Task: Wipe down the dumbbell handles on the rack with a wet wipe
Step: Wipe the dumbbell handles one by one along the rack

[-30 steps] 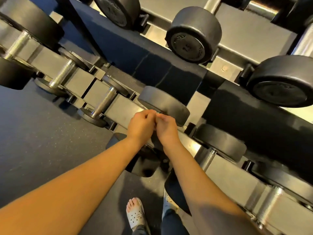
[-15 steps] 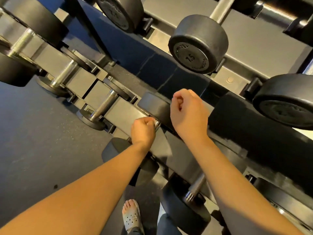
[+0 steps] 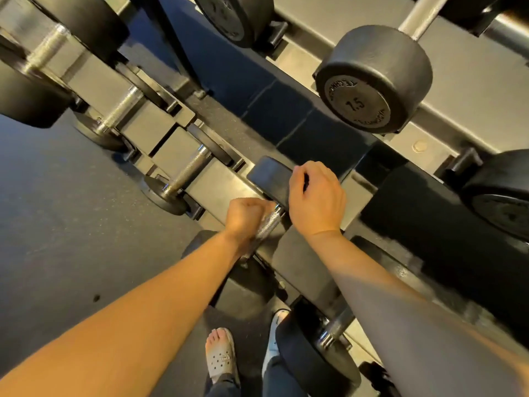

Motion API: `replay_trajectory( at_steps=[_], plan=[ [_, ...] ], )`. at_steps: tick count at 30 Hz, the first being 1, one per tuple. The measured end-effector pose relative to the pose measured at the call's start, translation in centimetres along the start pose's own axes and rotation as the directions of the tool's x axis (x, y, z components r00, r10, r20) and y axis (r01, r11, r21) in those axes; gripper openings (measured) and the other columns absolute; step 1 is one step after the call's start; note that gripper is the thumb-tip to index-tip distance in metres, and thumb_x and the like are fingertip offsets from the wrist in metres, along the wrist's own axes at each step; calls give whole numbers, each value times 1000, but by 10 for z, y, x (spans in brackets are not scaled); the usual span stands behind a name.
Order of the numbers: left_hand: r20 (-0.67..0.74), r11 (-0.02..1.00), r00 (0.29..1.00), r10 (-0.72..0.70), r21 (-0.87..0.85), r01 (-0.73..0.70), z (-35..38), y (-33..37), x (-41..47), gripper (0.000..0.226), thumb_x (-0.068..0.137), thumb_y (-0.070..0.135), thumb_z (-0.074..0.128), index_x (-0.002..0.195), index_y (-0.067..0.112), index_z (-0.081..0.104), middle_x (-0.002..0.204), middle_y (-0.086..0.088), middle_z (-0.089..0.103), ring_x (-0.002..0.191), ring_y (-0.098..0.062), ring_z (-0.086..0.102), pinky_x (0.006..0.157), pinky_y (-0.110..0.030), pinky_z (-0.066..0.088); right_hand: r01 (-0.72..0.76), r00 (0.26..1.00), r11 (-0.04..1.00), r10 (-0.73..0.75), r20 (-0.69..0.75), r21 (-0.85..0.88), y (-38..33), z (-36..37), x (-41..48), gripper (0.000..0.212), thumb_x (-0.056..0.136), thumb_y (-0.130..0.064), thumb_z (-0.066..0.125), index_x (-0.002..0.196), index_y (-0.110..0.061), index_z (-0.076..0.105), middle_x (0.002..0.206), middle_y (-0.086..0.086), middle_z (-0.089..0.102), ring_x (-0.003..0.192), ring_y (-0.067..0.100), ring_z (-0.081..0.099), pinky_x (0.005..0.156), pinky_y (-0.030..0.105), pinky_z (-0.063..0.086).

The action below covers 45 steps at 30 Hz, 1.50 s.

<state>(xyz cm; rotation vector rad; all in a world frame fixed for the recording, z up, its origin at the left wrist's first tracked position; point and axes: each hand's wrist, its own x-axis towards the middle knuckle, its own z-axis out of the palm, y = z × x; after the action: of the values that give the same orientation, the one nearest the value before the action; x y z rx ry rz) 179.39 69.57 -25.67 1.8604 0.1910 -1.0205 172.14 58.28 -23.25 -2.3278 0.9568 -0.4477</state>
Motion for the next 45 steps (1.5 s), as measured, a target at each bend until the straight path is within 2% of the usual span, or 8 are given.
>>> replay_trajectory(
  at_steps=[3,6,11,21,28,34,39,45],
  plan=[
    [-31,823,885,465,384,-419,-1,-17,-14,15,93,12,68,78,10,72,78,-7,69,73,-12,63,63,-28,51,-21,1000,999,21,2,-24,-1,-2,1,37,101,-44,30,84,-24,56,78,-7,53,74,10,54,63,37,52],
    [60,694,810,584,482,-536,8,-21,-17,20,90,12,70,73,21,63,80,4,63,77,-10,58,73,-28,49,-28,999,999,29,13,-43,-2,0,1,40,100,-45,28,86,-22,57,80,-6,55,75,12,55,64,39,52],
    [-47,907,944,327,297,-299,16,-13,-6,40,84,13,81,75,30,46,75,11,51,66,-6,48,59,-19,36,-22,1000,999,22,6,-47,0,2,2,38,101,-42,30,85,-22,57,80,-7,54,75,12,54,64,38,51],
    [225,998,974,34,47,-46,-6,-11,9,19,100,23,62,92,16,78,86,-1,77,77,-11,71,72,-22,54,12,1000,1000,-12,-11,-23,5,4,1,41,101,-42,29,86,-20,59,79,-4,55,73,14,53,59,36,48],
    [446,950,838,-313,142,279,7,3,46,36,105,13,40,84,2,67,69,-11,69,55,-17,62,54,-30,52,28,1000,1000,-28,-10,-4,5,5,1,38,102,-40,29,83,-21,56,75,-5,52,70,14,51,58,38,47],
    [99,996,995,16,89,-25,14,-5,6,30,104,13,50,87,1,72,79,-14,71,72,-21,71,72,-34,60,28,1000,999,-28,-3,15,1,1,0,38,100,-41,28,84,-20,56,75,-3,51,71,13,51,58,31,44],
    [24,708,854,519,548,-446,14,-27,-40,21,103,19,56,116,18,73,105,1,75,95,-13,69,89,-24,47,19,1000,1000,-19,-7,4,-1,1,-1,38,101,-40,29,86,-20,57,75,-2,53,70,14,52,56,30,44],
    [50,992,999,10,128,-17,25,-3,14,27,103,13,46,87,8,67,82,-11,67,74,-26,64,66,-38,51,29,998,999,-31,-50,-40,0,3,-2,35,102,-34,32,85,-18,58,75,-2,53,70,13,51,58,27,43]
  ],
)
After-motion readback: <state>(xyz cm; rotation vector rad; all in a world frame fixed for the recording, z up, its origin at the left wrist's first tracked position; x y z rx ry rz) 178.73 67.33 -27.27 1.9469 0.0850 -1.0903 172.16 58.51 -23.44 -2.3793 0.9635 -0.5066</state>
